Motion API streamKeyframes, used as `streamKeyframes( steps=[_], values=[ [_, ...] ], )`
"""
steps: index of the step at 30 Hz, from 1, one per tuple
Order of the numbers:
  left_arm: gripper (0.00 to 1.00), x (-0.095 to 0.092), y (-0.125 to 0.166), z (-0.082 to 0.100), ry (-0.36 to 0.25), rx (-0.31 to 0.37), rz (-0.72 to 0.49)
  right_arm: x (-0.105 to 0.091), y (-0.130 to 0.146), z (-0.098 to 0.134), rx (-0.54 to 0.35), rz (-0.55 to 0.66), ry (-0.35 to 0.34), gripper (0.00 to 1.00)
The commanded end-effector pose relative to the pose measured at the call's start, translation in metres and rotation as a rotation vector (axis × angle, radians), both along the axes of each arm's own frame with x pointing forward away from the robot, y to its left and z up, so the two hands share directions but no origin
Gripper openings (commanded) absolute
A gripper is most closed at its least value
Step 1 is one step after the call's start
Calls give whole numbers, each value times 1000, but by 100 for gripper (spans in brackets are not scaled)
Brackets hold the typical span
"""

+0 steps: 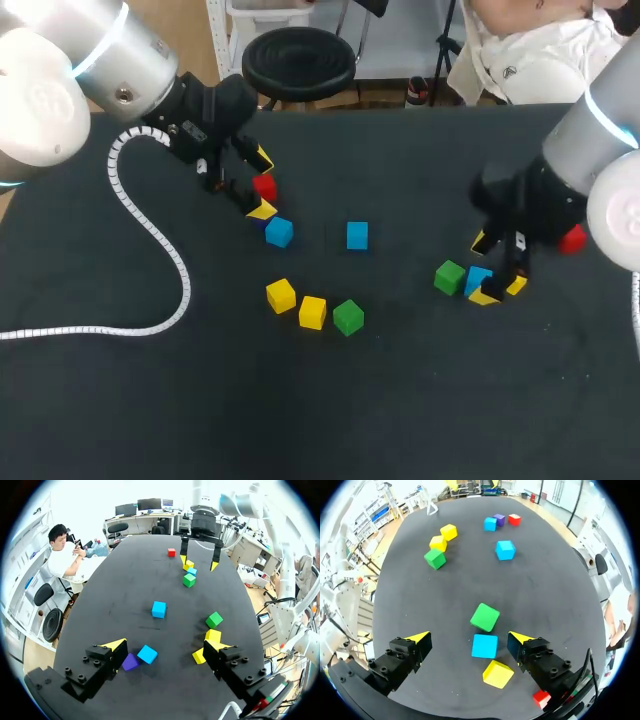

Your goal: Place the blue cubes, place green cubes on the blue cubes, place the yellow cubes on the green cubes, then place the red cubes on the yellow cubes, and place purple cube on the red cubes.

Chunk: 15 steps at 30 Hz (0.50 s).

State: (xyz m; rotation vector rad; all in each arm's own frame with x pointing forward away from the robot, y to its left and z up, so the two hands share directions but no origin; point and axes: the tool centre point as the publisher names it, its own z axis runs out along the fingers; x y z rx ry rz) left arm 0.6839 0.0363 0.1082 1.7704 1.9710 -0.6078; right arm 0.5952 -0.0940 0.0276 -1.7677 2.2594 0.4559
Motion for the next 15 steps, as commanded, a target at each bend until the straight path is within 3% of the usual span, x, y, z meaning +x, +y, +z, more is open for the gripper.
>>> streamKeyframes(
  steps=[1, 15],
  values=[
    [100, 0, 1, 0, -1, -1, -1, 2, -7, -2, -1, 32, 11, 100],
    [100, 0, 1, 0, -1, -1, -1, 23, -20, -20, -9, 109, 41, 100]
  ],
)
